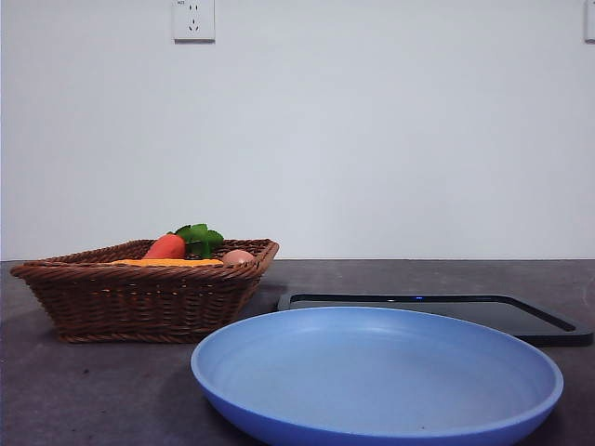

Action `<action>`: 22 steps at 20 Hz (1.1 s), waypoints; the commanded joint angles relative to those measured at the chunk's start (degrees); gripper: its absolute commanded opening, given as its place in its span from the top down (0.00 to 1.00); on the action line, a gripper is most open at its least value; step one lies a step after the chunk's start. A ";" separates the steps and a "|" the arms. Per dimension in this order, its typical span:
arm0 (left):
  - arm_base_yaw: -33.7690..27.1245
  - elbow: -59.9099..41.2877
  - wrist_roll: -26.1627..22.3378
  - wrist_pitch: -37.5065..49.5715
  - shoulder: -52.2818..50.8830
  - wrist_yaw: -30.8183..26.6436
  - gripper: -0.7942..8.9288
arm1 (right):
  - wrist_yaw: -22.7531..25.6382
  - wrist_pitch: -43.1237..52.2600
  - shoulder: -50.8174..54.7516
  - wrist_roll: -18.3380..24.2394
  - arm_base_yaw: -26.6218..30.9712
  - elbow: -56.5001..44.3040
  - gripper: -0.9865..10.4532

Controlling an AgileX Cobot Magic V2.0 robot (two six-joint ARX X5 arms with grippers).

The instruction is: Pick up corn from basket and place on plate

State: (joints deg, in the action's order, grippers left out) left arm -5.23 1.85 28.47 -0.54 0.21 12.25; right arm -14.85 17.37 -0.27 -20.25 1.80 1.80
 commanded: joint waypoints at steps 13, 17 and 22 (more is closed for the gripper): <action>-0.15 19.30 -0.24 -10.16 8.15 7.72 0.91 | 1.75 -26.34 -8.00 1.03 -0.22 20.79 0.91; -0.15 26.40 -5.51 -17.22 13.94 12.39 0.91 | -2.69 -34.10 -13.18 3.56 -0.22 26.82 0.91; 0.00 33.14 -12.09 -25.31 20.68 18.45 0.91 | -10.25 -45.38 -20.63 8.70 -0.24 34.77 0.91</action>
State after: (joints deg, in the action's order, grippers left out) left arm -5.23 33.98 20.80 -25.15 20.08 29.74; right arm -23.88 -26.72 -19.77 -14.72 1.63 35.09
